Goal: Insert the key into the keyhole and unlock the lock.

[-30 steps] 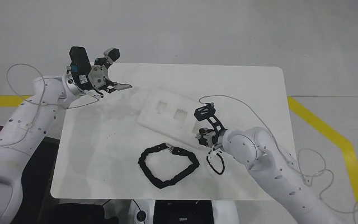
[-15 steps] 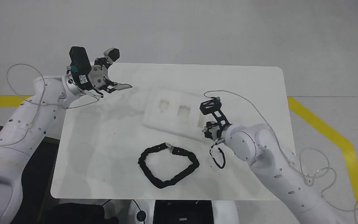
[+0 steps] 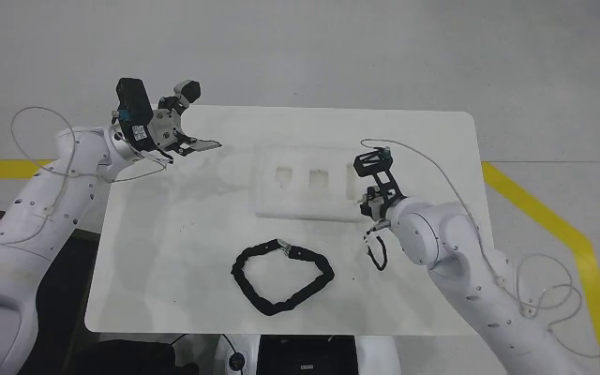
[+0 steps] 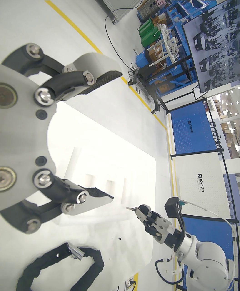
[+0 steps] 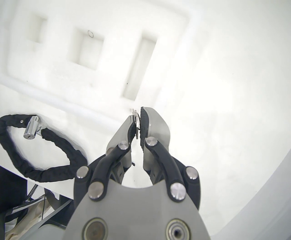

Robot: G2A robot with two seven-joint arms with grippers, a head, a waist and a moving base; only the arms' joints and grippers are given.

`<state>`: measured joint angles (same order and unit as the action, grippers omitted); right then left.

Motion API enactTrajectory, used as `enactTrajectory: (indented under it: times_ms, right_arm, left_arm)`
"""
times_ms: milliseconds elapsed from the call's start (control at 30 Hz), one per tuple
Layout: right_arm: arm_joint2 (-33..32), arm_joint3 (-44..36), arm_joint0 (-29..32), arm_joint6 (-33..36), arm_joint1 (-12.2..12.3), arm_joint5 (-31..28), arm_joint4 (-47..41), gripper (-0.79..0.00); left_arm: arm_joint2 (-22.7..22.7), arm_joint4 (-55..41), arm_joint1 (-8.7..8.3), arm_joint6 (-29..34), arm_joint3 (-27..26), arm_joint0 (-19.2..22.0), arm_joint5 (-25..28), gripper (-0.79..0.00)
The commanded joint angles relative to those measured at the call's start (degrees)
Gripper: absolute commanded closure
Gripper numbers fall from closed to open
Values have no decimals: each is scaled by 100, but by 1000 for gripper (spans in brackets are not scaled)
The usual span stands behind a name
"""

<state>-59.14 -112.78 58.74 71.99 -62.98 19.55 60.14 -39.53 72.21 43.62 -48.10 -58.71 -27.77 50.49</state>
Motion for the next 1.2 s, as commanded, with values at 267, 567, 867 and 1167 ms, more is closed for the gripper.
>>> enactTrajectory:
  times_ms: [267, 567, 867, 1167]
  right_arm:
    - [-788, -615, 802, -719, 67, -734, -1149, 0]
    - [-2067, -1116, 1973, -1570, 196, -1895, -2487, 0]
    - [-3236, -963, 2729, -2159, 275, -2765, -3499, 0]
    - [-3600, -866, 2908, -2828, 282, -2966, -3781, 0]
  left_arm:
    - [0, 0, 0, 0, 0, 0, 0, -785]
    - [0, 0, 0, 0, 0, 0, 0, -785]
    - [0, 0, 0, 0, 0, 0, 0, -785]
    - [0, 0, 0, 0, 0, 0, 0, -785]
